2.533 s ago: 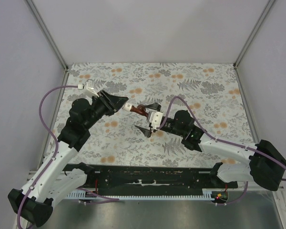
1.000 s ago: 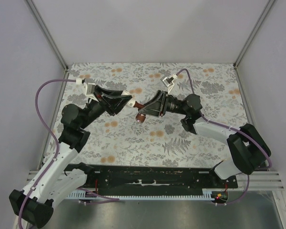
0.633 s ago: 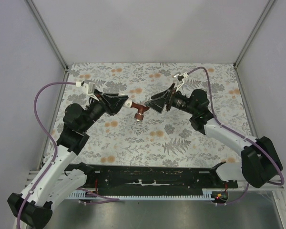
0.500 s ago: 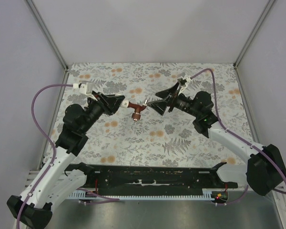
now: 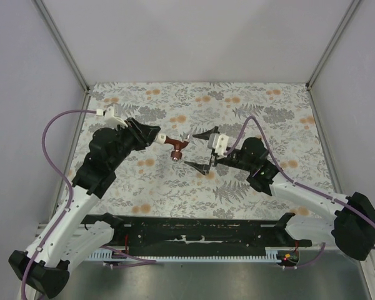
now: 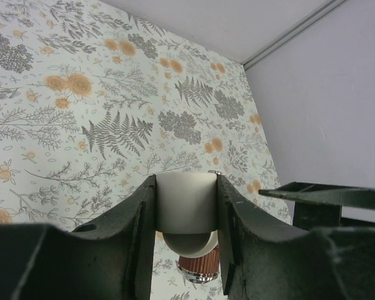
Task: Install the water faucets
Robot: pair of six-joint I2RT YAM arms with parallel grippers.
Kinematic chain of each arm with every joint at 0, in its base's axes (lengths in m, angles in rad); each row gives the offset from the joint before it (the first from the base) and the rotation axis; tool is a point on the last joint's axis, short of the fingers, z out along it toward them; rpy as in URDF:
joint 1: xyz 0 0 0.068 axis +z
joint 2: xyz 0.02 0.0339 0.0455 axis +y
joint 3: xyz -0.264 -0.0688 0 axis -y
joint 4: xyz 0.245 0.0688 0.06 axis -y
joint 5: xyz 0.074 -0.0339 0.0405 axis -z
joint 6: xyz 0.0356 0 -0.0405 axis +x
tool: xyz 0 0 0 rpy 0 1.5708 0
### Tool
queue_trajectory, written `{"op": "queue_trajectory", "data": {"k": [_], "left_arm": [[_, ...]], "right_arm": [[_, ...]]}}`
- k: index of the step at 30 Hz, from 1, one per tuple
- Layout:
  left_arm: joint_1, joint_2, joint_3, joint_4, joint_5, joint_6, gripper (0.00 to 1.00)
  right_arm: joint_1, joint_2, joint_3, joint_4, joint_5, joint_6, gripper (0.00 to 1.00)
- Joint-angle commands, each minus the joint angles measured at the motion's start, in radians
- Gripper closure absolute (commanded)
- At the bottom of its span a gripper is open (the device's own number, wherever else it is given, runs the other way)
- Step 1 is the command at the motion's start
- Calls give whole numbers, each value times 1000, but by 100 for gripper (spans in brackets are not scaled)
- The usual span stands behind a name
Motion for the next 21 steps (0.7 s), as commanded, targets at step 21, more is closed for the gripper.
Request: {"op": "queue_trajectory", "data": {"k": [21], "left_arm": [[-4,55,104,49,171,-160,98]], "right_arm": [[202,168,-31,245,408,-575,10]]}}
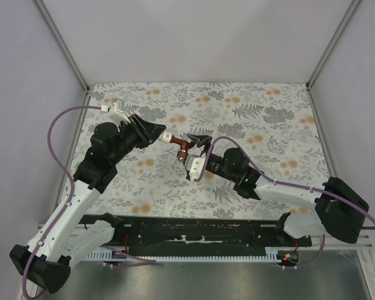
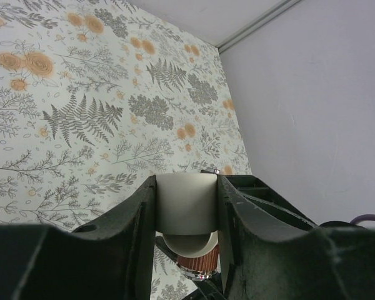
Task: Install the water faucets
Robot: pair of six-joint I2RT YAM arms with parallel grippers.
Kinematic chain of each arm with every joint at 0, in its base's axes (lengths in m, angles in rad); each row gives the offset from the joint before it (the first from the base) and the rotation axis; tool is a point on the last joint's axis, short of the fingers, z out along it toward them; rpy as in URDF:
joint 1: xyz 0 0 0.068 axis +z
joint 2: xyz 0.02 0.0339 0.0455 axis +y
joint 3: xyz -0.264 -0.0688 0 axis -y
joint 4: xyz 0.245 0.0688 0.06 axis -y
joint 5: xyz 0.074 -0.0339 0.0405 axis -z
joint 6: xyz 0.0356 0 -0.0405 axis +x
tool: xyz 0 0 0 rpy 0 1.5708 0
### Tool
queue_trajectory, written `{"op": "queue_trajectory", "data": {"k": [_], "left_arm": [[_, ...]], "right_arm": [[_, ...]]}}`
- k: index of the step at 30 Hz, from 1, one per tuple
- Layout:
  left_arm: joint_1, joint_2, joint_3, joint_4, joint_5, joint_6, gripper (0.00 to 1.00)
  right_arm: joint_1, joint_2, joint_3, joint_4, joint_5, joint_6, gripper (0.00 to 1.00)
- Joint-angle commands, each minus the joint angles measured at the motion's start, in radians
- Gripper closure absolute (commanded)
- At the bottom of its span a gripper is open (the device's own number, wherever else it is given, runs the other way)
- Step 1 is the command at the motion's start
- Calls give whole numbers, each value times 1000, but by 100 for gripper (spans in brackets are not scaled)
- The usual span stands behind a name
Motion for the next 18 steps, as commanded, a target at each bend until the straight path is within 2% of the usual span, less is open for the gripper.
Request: {"op": "queue_trajectory", "data": {"k": [1,6,9,13,15,17,18], "left_arm": [[-4,1,45,79,66,-67,98],[-4,-2,39,90,71,-51,98],[-4,-16,23,114,71,-23,98],[-3,-29,-4,162,77,14,98],[-3,-38,-24,199,91,40,98],[-4,-53,-52,257,100,77,98],[-4,-64,-67,283,103,92,98]], "right_arm": [[6,24,-2,165,45,27,13],[6,24,-7,212,34,151,32],[6,10,-7,207,25,252,49],[0,-4,-10,205,6,407,66],[-26,-13,-10,205,-46,525,74],[-70,-17,-2,210,-119,684,86],[-99,-16,2,215,-157,803,89]]}}
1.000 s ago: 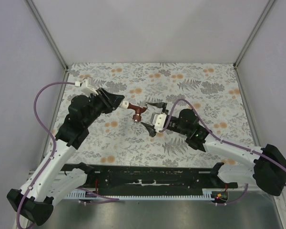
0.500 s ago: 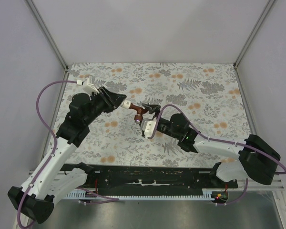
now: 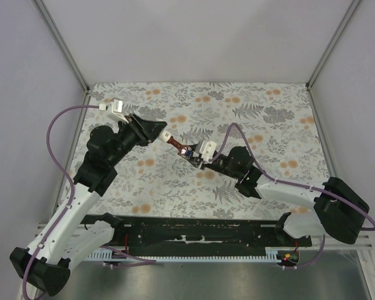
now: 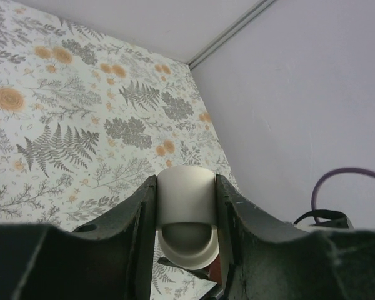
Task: Install the water faucets
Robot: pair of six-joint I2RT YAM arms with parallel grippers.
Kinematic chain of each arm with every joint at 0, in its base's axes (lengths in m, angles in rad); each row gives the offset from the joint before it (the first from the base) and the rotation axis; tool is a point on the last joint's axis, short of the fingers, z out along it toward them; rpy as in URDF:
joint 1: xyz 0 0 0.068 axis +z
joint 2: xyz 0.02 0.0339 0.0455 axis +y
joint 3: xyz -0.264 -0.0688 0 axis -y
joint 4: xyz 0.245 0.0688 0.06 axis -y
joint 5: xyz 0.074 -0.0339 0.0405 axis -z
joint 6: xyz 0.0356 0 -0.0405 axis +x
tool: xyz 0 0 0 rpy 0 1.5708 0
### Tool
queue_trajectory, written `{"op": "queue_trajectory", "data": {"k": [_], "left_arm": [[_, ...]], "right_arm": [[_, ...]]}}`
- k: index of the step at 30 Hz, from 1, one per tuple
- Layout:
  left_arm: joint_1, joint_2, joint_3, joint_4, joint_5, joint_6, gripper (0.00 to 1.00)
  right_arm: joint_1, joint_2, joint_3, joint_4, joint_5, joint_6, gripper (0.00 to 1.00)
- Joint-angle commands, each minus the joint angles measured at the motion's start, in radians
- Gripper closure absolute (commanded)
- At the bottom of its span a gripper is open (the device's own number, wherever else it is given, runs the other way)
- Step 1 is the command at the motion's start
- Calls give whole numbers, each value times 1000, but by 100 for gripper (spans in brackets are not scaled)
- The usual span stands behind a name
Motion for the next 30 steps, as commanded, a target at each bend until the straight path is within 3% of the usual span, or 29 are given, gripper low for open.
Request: {"op": "queue_trajectory", "data": {"k": [1,9,16,21,24,30], "left_arm": [[-7,-55,-58,189,68,100,98],[-7,-123,-173,410,185,195,98],[-9,-137,-221,478,214,200,98],[-7,-154,-212,385,124,202,98],[-7,-154,-162,228,16,212,98],[-7,-135,-106,12,-108,159,98]], "right_arm": [[-121,-28,26,86,-122,490,95],[-308,96,106,111,-344,1306,98],[-314,231,185,195,-493,1582,93],[-328,239,179,169,-501,1564,77],[-351,198,178,70,-510,1483,54],[-359,40,219,-346,-412,1112,18]]}}
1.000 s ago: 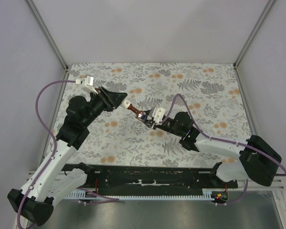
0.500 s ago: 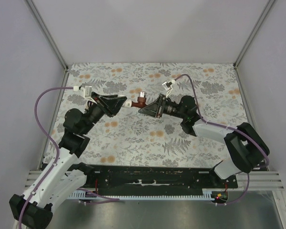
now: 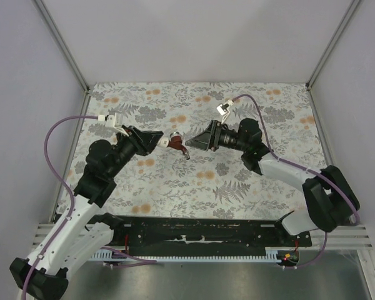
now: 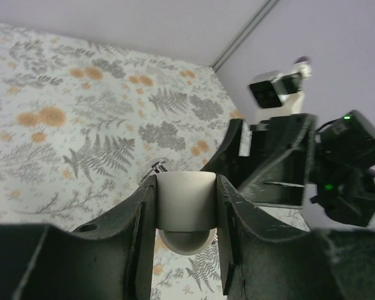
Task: Install the water faucets
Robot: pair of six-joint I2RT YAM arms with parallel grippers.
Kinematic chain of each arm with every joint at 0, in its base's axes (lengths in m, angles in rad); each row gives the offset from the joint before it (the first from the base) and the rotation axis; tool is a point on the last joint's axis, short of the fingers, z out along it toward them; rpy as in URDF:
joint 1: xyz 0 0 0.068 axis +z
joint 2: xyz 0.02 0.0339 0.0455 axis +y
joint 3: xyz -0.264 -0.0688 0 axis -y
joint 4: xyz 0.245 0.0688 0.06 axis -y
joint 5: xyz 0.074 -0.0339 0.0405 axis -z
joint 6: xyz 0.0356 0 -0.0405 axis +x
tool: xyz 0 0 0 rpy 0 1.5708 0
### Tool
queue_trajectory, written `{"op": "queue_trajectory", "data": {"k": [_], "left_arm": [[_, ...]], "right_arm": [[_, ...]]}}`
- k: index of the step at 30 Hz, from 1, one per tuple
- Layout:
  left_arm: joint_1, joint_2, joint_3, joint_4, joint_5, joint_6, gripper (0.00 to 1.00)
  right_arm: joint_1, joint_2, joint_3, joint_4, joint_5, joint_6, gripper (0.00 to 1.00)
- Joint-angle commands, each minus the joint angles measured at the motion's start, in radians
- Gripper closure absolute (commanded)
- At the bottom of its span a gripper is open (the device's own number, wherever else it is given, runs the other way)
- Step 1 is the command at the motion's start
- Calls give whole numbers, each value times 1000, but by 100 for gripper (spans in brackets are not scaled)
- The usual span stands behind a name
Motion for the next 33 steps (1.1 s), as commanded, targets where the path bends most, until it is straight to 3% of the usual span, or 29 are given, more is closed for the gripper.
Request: {"op": "queue_trajectory", "data": {"k": [1,2,8,12,16,26,33], "left_arm": [[-3,11,94,-162,-107,-44,98],[-4,17,103,-182,-117,-58,98],[-4,49,140,-223,-123,-132,98],[-3,72,151,-202,-77,-182,98],[-4,92,156,-167,-11,-237,98],[-4,115,163,-99,101,-324,98],[-3,120,166,-76,130,-314,98]], "right_arm": [[0,-147,92,-308,95,-306,8],[-1,-169,98,-338,116,-357,2],[95,-282,43,-331,271,-725,2],[230,-329,-66,-165,415,-984,2],[295,-316,-144,-19,436,-1172,2],[324,-240,-141,-7,448,-1273,3],[329,-201,-132,36,462,-1234,17]]}}
